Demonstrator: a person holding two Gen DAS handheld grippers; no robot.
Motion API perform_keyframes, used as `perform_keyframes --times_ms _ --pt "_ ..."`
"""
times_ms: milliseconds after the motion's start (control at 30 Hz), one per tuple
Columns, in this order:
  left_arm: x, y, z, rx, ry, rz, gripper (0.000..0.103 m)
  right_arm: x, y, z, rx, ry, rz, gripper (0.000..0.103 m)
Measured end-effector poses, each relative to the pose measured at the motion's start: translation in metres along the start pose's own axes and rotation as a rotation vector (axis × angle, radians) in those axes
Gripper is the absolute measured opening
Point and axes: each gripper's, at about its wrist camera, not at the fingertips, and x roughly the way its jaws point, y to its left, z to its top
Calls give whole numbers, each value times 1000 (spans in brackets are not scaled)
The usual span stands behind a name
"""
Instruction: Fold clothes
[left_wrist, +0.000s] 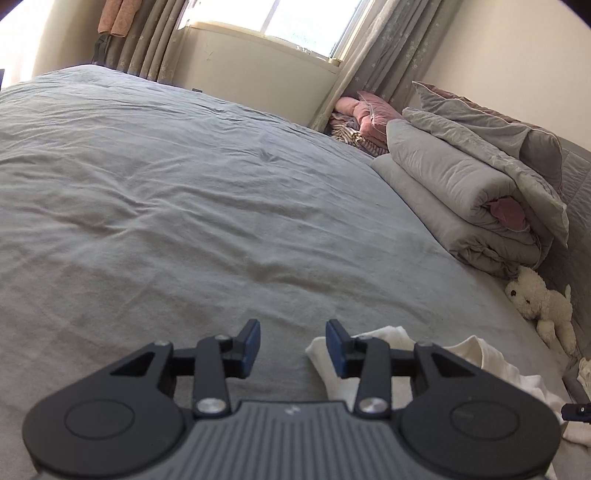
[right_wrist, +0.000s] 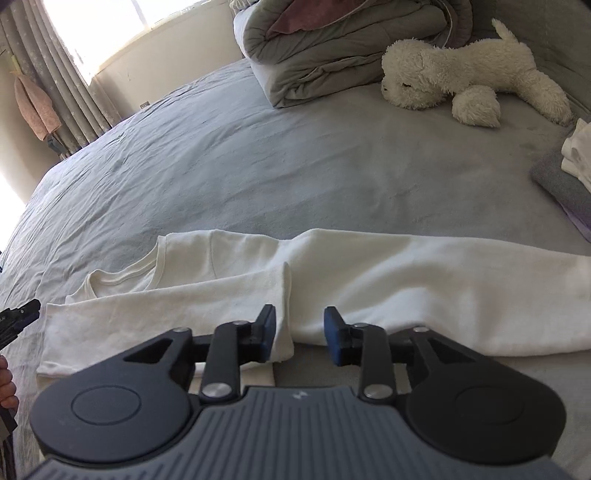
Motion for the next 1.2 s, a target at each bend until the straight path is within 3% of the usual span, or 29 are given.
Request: perform_keyframes --times_ms 67,200,267,333,367,467,533,667,800,900,1067,1200 --pt "-19 -2 -4 14 -4 -44 40 1 0 -2 -6 8 34 47" --pt "-45 -30 -31 197 51 -133 41 19 13 -9 -67 40 -1 46" --pt "-53 -49 -52 324 74 -144 42 29 19 -15 -98 62 -24 27" --pt "-53 -67 -74 487 90 -71 46 33 21 -18 -107 71 -30 18" --pt "-51 -70 -77 510 86 -44 46 33 22 -18 -111 62 -38 15" --pt "-45 -73 -81 528 67 26 46 24 18 -12 -60 27 0 4" --pt "-41 -74 -83 539 54 72 41 18 14 -7 -18 2 33 3" --pt "-33 -78 -88 560 29 164 21 12 10 0 70 8 104 3" --pt "-38 -64 -90 455 6 173 16 4 7 3 174 53 202 3" --pt "-41 -55 -92 414 3 160 15 -6 12 3 172 67 215 3" --pt "-44 -61 -100 549 -7 161 13 1 12 -7 140 122 141 3" --pt "-48 -67 -106 657 -12 170 12 0 11 -17 100 167 143 3"
